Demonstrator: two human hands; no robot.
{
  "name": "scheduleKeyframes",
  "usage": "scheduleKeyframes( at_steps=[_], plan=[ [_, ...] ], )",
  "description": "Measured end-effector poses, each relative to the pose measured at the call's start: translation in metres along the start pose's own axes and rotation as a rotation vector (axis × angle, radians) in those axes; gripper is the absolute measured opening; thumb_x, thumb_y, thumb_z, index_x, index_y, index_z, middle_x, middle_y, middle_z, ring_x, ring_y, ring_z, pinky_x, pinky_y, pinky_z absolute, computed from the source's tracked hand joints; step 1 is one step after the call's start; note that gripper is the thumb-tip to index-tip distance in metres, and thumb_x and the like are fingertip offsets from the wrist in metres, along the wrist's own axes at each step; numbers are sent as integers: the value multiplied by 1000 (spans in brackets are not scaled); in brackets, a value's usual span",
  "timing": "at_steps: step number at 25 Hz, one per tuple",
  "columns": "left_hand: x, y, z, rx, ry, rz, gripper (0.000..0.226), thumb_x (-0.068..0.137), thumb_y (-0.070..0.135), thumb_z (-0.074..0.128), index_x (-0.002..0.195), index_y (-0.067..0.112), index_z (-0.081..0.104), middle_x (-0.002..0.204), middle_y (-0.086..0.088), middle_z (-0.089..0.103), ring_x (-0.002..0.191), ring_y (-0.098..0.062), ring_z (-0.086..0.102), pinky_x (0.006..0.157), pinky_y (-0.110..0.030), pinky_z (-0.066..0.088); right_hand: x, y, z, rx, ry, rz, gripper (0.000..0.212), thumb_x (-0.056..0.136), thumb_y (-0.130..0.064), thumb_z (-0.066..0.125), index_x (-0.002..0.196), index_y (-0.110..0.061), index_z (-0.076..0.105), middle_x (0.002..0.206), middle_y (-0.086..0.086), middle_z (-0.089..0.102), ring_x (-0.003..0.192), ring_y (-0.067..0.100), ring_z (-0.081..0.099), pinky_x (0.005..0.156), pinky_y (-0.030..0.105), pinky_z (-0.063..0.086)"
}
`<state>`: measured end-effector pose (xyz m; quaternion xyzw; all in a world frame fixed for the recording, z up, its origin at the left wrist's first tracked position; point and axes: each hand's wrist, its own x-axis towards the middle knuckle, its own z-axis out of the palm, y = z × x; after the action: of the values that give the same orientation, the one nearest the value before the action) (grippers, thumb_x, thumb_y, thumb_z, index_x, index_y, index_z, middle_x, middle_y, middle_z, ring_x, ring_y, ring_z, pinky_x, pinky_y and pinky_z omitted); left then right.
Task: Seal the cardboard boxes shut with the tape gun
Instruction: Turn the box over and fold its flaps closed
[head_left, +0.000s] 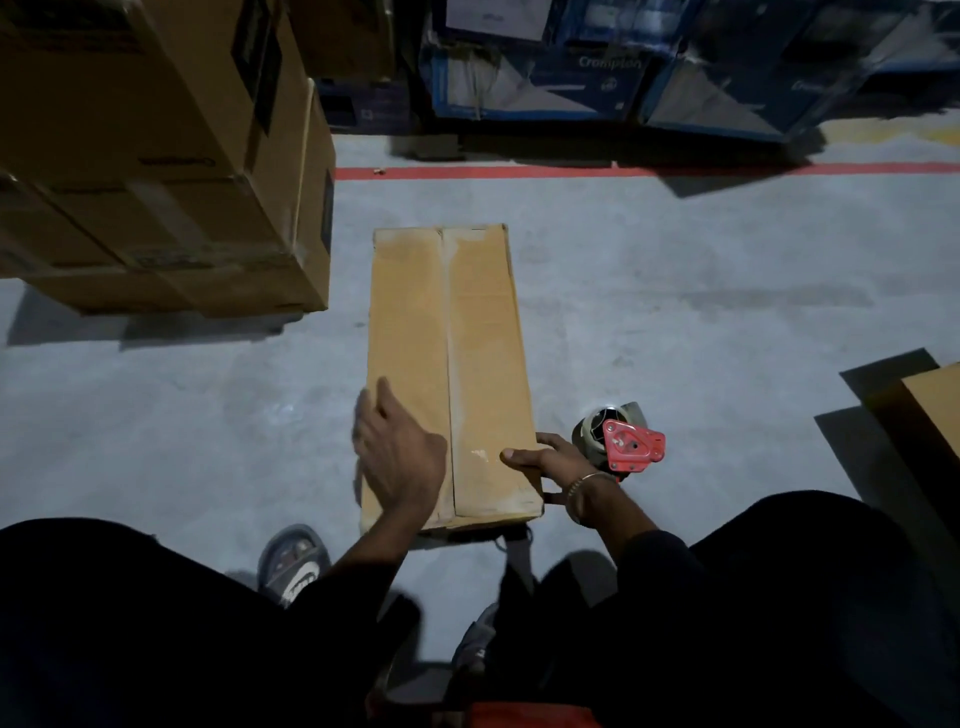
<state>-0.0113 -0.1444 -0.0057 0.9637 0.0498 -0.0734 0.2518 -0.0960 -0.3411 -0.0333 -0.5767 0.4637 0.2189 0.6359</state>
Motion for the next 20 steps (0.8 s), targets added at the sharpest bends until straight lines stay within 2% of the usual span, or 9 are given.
scheduleKeyframes(
  at_steps=[2,4,6,9,10,12,15,17,20],
  plan=[
    [-21,29,0,4,117,369,67,80,11,57,146,21,45,152,-7,43,136,-30,44,113,-50,39,-5,3,-11,79,-62,75,59,73,-42,89,124,-22,67,116,0,73,113,18,66,96,47,57],
    [-32,66,26,-87,19,574,53,83,6,54,133,24,57,138,0,52,124,-25,52,105,-47,44,16,9,-40,178,61,130,43,83,-36,81,118,-15,67,114,6,70,110,22,66,94,45,58],
    [-31,85,49,-73,-130,688,44,88,6,55,128,24,60,132,2,55,119,-22,55,101,-43,45,38,16,-54,205,241,179,39,79,-30,81,109,-9,67,97,10,69,94,27,68,88,46,58],
    [-12,85,95,170,-177,836,42,97,23,53,138,21,58,151,-5,51,144,-28,42,119,-47,33,117,63,-90,190,505,235,35,59,-27,75,88,-10,65,61,4,67,62,27,67,74,40,57],
    [-5,78,107,239,-179,839,43,99,29,52,141,21,57,160,-8,44,152,-30,33,123,-51,26,134,77,-95,157,570,275,34,62,-28,70,91,-10,66,67,4,71,68,27,71,79,39,58],
    [2,63,122,298,-152,877,43,102,35,50,140,19,60,170,-10,28,159,-30,17,126,-56,17,136,83,-92,-16,634,326,42,70,-32,66,106,-10,64,98,11,71,99,33,70,93,40,55],
    [3,55,138,212,-130,907,35,98,31,53,126,16,69,171,-9,24,160,-29,14,127,-56,15,145,89,-85,-227,733,391,59,81,-32,69,130,-8,47,132,17,51,126,38,51,105,46,43],
    [2,54,144,125,-80,911,28,95,25,57,115,15,72,169,-9,30,159,-28,20,126,-56,19,157,98,-83,-271,768,411,61,85,-30,69,134,-7,42,137,16,47,131,38,47,106,48,40],
    [4,49,146,53,-45,930,22,94,23,59,108,15,74,167,-9,33,159,-28,22,125,-57,21,163,100,-84,-265,808,370,58,85,-27,70,132,-6,44,129,16,57,125,41,55,102,50,46]
  ],
)
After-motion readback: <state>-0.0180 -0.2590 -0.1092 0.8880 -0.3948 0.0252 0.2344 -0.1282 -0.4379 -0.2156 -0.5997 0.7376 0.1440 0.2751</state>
